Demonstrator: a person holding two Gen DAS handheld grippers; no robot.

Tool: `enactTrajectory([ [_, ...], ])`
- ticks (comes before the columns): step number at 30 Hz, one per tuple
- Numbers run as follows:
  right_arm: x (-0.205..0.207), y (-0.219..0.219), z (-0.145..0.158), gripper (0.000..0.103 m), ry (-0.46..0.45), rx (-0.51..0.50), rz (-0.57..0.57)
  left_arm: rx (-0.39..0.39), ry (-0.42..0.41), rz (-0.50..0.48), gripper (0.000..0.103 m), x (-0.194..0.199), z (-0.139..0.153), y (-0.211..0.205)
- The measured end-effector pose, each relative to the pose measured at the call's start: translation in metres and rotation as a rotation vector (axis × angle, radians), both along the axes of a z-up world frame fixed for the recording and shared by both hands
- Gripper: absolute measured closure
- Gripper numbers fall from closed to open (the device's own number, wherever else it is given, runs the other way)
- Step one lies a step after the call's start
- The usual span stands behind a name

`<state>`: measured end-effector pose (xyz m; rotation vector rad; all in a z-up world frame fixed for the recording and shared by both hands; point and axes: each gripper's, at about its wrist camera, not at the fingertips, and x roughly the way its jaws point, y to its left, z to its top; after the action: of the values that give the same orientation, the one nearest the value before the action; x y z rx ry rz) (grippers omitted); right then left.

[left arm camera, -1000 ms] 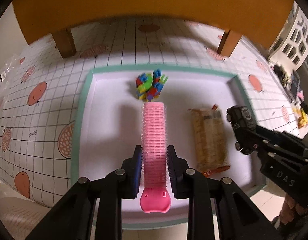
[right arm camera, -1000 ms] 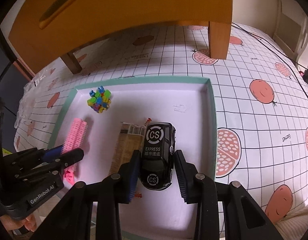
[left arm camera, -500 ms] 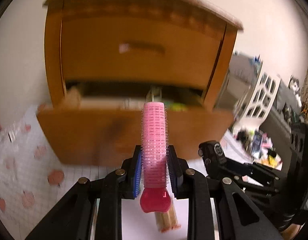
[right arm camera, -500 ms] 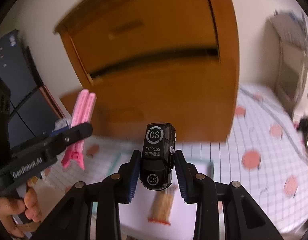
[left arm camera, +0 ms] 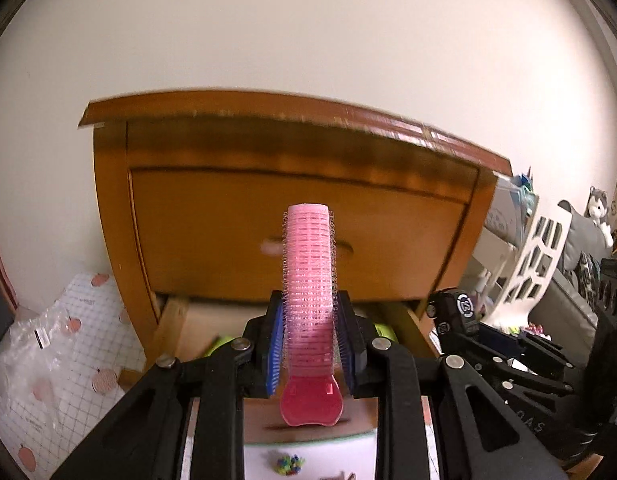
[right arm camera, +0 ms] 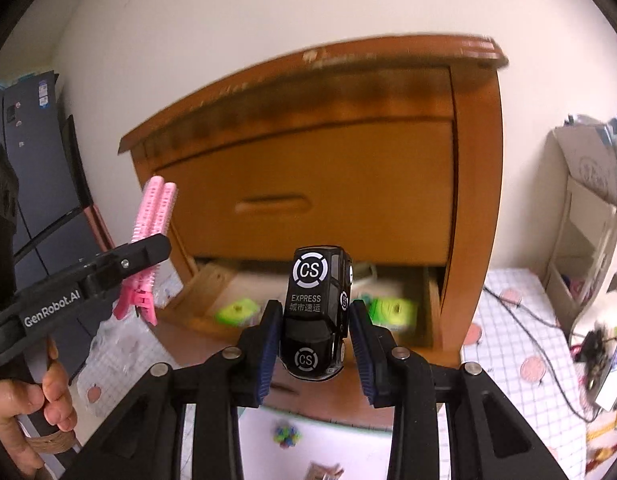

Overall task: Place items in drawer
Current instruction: 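Carry the curler with the left tool while the right tool carries the toy car to the drawer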

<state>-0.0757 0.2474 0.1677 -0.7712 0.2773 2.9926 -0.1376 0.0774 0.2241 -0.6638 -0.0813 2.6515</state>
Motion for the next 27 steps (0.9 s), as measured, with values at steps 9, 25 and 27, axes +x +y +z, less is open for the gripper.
enactTrajectory([
  [9,-0.028,0.011,0.028,0.067,0.014,0.021,-0.030,-0.007,0.007,0.031,0.078,-0.027,0.010,0.004],
  [25,-0.071,0.025,-0.023,0.067,-0.162,0.029,-0.088,-0.070,-0.167,0.096,0.078,-0.069,-0.055,0.005],
  [27,-0.073,0.028,-0.029,0.067,-0.177,0.026,-0.094,-0.078,-0.179,0.100,0.078,-0.071,-0.060,0.005],
])
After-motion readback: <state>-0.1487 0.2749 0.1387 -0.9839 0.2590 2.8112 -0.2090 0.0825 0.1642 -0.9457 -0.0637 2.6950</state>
